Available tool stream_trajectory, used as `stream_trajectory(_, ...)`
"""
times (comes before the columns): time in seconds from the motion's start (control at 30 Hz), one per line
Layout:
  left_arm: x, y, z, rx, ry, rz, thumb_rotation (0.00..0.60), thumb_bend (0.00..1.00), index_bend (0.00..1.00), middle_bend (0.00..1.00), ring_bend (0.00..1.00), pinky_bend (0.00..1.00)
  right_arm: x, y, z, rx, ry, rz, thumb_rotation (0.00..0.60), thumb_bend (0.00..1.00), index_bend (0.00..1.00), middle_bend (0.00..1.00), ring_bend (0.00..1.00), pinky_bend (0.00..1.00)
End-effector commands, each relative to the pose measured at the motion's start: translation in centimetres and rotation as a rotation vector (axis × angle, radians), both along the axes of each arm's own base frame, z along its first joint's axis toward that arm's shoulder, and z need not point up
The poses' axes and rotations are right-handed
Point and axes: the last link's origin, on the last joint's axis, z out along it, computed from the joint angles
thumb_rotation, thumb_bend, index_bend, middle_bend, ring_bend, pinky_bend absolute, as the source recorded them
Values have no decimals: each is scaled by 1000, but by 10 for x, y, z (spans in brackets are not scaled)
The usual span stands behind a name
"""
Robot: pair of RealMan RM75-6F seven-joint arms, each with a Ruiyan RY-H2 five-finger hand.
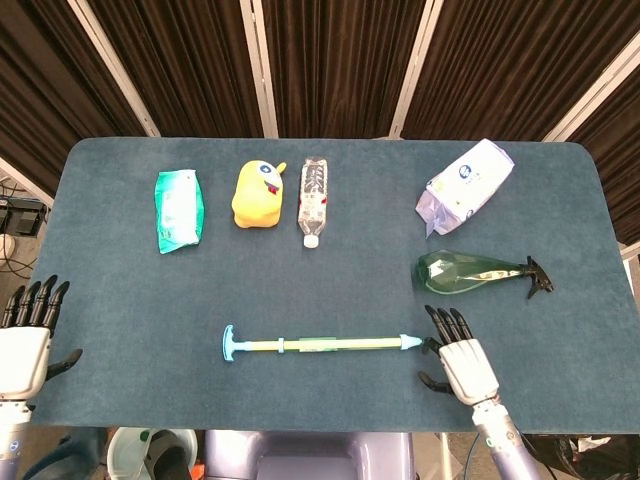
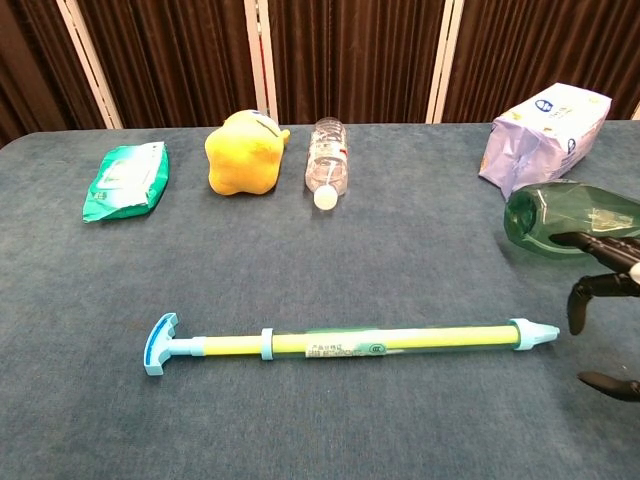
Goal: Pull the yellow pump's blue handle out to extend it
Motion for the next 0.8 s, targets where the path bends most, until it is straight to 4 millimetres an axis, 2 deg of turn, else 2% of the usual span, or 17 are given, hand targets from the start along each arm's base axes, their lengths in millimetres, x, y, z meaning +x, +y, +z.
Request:
stream_trajectory(0.03,0,0,0,0,0,-1,600,67,0,0,0,18,3,-5,-4,4,-1,2,600,307,469,0,0,0)
stream_trajectory(0.43,-3,5,0,-3,-2,23,600,67,0,0,0,18,17,-25,-28,57,-16,25,600,316,378,0,0,0)
stream_trajectory(0.8,-6,9,-1,-6,-2,38,600,67,0,0,0,17,25,-34,-35,66,-26,36,600,315,380,0,0,0)
